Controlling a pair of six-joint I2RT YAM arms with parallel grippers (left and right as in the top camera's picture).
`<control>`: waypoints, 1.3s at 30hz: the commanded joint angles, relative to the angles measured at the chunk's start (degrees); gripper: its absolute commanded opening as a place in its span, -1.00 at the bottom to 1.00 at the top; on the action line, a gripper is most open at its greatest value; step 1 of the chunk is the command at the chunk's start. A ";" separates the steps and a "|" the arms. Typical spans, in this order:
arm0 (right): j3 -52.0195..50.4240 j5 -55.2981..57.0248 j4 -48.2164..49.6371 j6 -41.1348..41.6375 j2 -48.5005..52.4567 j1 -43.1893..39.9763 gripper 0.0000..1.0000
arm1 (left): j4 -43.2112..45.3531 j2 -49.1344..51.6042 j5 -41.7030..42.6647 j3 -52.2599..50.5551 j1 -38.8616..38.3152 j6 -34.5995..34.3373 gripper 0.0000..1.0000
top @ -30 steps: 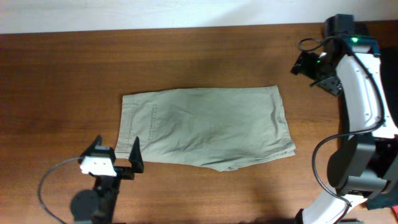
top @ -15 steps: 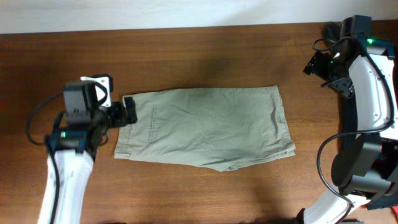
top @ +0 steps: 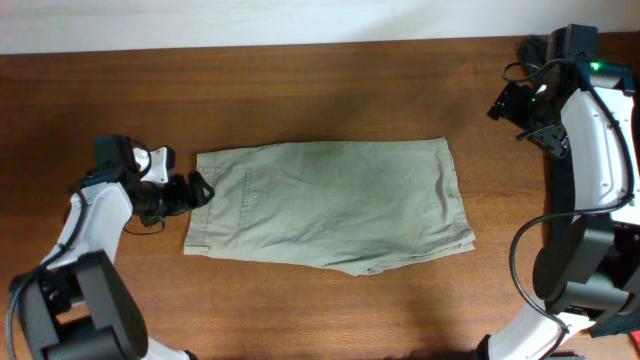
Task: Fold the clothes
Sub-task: 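Grasp the left end of the pants with the left gripper, then lift the left end and fold it rightward over the pants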
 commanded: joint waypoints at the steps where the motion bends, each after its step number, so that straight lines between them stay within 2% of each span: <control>1: 0.74 0.52 0.02 0.04 -0.66 -0.02 0.97 | 0.39 3.10 2.89 0.87 -0.07 3.48 0.98; 5: 0.74 0.52 0.00 0.04 -0.66 -0.02 0.97 | 0.66 5.18 -3.41 0.87 -0.07 3.50 0.99; 8: 0.74 0.52 0.00 0.04 -0.66 -0.02 0.97 | 0.76 6.49 -3.30 0.87 -0.07 4.26 0.98; 13: 0.74 0.55 0.02 0.04 -0.66 -0.02 0.97 | 0.74 9.51 3.21 0.81 -0.13 4.83 0.99; 17: 0.74 0.52 0.02 0.04 -0.66 -0.02 0.97 | -0.52 11.30 11.41 0.76 -0.35 8.90 0.98; 20: 0.74 0.52 0.00 0.04 -0.66 -0.02 0.97 | -0.92 11.74 11.54 0.39 -0.94 8.85 0.96; 22: 0.74 0.52 0.02 0.04 -0.66 -0.02 0.97 | -0.98 12.15 11.54 0.39 -1.51 8.83 0.78; 24: 0.74 0.52 0.02 0.04 -0.66 -0.02 0.97 | -1.01 12.31 11.54 0.39 -1.66 8.83 0.47; 25: 0.74 0.52 0.02 0.04 -0.66 -0.02 0.97 | -1.01 12.31 11.52 0.39 -1.75 8.83 0.37; 26: 0.74 0.55 0.00 0.04 -0.66 -0.02 0.97 | -1.01 12.31 11.52 0.39 -1.92 8.83 0.14; 27: 0.74 0.52 0.00 0.04 -0.66 -0.02 0.97 | -0.98 12.31 11.30 0.39 -1.90 8.85 -0.23; 29: 0.74 0.52 0.02 0.04 -0.66 -0.02 0.97 | -0.98 12.31 10.82 0.39 -1.99 8.83 -0.48; 30: 0.74 0.52 0.00 0.04 -0.66 -0.02 0.97 | -0.96 12.31 9.44 0.55 -1.95 8.79 -0.74; 32: 0.74 0.52 0.00 0.04 -0.66 -0.02 0.97 | -1.03 12.28 6.32 1.22 -1.29 6.91 -0.97; 35: 0.74 0.52 0.02 0.04 -0.66 -0.02 0.97 | -3.10 12.24 1.75 3.96 0.70 3.06 -0.98; 39: 0.74 0.52 0.00 0.04 -0.66 -0.02 0.97 | -9.70 12.24 -0.07 12.57 4.57 1.60 -0.99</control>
